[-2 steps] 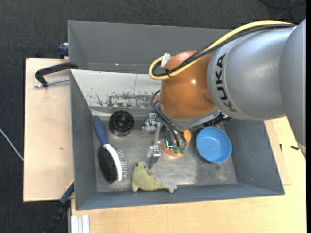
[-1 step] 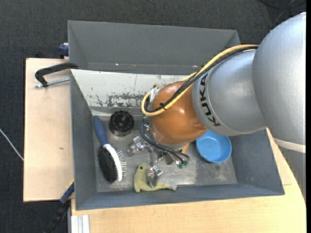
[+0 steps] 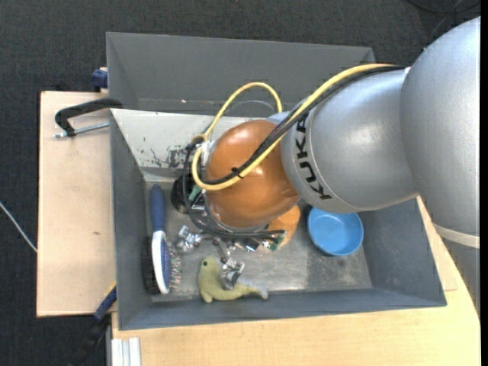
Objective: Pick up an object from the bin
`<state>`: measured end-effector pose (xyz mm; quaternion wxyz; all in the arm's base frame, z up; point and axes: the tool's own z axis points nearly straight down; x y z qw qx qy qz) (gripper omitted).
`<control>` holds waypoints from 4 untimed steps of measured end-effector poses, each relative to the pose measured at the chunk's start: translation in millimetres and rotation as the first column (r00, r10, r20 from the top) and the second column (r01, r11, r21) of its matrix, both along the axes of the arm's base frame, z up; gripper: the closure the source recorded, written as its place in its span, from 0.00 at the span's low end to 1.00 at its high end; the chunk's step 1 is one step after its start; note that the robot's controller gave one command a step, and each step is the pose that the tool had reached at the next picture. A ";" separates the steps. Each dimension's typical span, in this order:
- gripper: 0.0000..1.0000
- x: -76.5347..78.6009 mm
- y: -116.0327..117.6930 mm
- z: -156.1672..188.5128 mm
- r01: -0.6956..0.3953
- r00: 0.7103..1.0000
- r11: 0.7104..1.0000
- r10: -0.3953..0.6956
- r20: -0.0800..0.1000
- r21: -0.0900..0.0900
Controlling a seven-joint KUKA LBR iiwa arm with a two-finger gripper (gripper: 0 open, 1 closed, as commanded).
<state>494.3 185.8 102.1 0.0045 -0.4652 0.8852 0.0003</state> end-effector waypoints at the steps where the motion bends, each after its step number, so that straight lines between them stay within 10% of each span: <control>1: 0.00 -1.1 -0.5 -0.7 -0.344 0.939 0.939 0.344 0.000 -0.004; 2: 0.00 0.8 5.1 -27.0 -0.578 0.816 0.816 0.578 -0.003 -0.012; 3: 0.00 2.8 4.7 -24.1 -0.573 0.819 0.819 0.573 -0.006 -0.008; 4: 1.00 3.1 5.1 -23.3 -0.575 0.818 0.818 0.575 -0.006 -0.008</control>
Offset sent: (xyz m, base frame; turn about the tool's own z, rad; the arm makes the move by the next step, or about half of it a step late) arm -0.0032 -0.0008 -0.0021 -0.3540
